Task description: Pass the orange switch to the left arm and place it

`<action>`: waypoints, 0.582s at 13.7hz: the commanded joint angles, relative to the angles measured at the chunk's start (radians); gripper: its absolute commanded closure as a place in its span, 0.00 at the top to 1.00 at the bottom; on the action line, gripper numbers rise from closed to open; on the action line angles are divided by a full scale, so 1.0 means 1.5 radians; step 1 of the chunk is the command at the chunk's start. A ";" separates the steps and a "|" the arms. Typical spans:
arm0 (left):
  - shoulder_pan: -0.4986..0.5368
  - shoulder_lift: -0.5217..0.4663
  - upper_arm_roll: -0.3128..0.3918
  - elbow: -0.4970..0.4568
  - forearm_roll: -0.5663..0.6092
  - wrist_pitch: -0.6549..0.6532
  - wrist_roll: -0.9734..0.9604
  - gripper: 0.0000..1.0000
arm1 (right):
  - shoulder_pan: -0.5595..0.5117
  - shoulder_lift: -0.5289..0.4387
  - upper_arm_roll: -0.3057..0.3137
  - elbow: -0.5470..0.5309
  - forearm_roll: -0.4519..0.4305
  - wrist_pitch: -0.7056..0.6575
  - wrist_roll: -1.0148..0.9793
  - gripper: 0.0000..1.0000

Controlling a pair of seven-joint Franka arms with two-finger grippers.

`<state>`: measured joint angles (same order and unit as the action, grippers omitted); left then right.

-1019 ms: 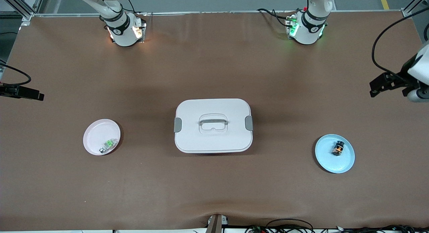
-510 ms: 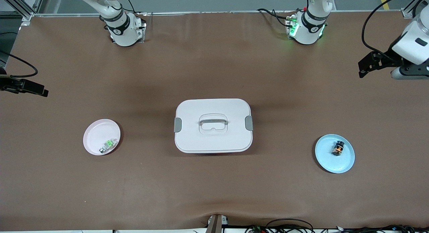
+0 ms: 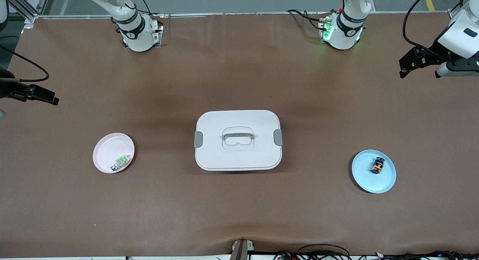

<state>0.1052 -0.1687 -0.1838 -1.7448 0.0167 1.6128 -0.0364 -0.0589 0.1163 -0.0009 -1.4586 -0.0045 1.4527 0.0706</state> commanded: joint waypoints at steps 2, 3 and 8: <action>0.001 0.013 0.003 0.030 -0.017 -0.022 0.015 1.00 | 0.014 -0.030 -0.013 -0.036 0.008 0.014 0.006 1.00; 0.000 0.012 0.003 0.030 -0.025 -0.026 0.014 1.00 | 0.017 -0.030 -0.016 -0.036 0.008 0.013 0.007 1.00; 0.001 0.023 0.004 0.054 -0.025 -0.037 0.010 1.00 | 0.026 -0.039 -0.024 -0.048 0.008 0.021 0.009 1.00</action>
<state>0.1050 -0.1590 -0.1824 -1.7215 -0.0050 1.5849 -0.0362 -0.0338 0.1010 -0.0199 -1.4790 -0.0043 1.4612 0.0718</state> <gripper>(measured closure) 0.000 0.000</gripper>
